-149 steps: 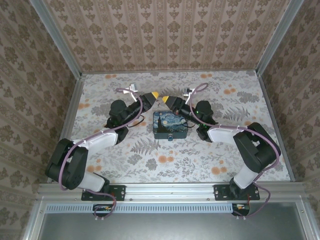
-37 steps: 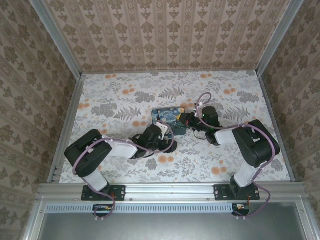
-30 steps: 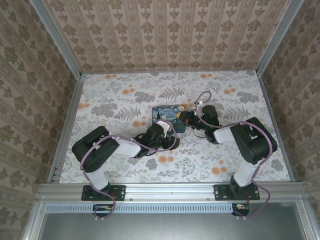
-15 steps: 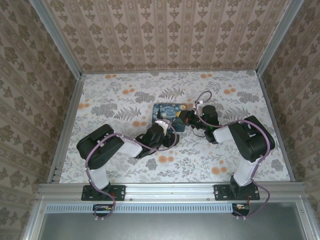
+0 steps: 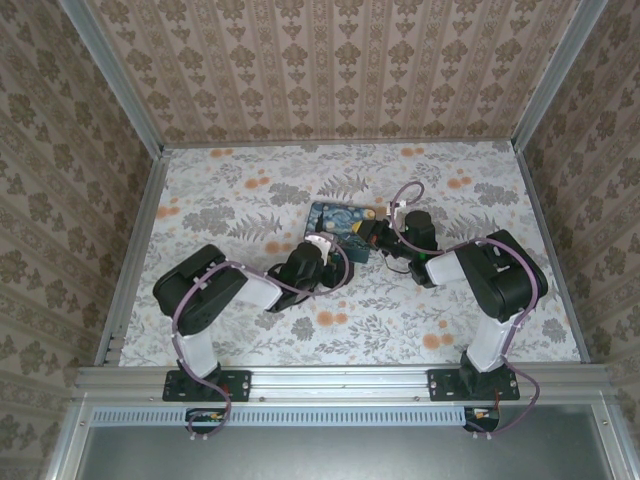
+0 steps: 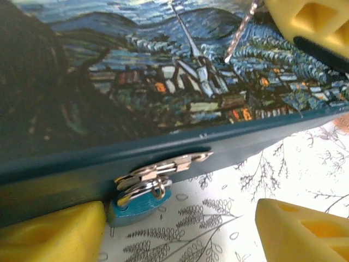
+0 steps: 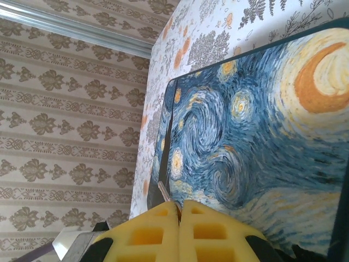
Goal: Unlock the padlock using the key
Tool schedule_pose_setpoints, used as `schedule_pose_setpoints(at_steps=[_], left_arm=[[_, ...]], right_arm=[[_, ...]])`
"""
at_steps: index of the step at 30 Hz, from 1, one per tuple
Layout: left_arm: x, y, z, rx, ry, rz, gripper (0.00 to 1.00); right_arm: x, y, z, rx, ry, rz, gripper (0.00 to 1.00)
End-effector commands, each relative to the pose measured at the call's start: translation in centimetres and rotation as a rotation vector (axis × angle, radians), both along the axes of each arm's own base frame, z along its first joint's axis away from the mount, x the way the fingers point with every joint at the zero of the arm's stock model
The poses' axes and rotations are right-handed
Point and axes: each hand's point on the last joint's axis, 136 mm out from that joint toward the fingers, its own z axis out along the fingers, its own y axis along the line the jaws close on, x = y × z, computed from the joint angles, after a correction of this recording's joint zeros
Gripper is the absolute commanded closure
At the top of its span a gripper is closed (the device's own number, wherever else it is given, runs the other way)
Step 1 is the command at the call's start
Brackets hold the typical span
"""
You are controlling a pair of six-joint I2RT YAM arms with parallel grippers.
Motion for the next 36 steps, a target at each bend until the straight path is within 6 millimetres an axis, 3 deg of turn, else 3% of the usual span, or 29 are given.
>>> schedule_pose_setpoints(at_steps=[1, 13, 26, 31, 36], left_arm=[[-0.2, -2.0, 0.6, -0.091, 0.048, -0.093, 0.26], [-0.5, -3.9, 3.0, -0.252, 0.11, -0.167, 0.28], [1.4, -1.6, 3.5, -0.423, 0.14, -0.008, 0.29], [1.3, -1.6, 3.4, -0.436, 0.15, -0.015, 0.32], [0.8, -1.5, 4.4, -0.48, 0.142, -0.018, 0.36]], right_arm=[[-1.4, -0.8, -5.7, -0.068, 0.188, -0.013, 1.0], [-1.2, -0.8, -6.5, -0.071, 0.202, -0.019, 1.0], [-1.1, -1.0, -6.7, -0.063, 0.203, -0.024, 1.0], [-1.2, -1.1, -6.8, -0.063, 0.206, -0.025, 1.0], [-1.1, -1.2, -6.8, -0.063, 0.205, -0.027, 1.0]])
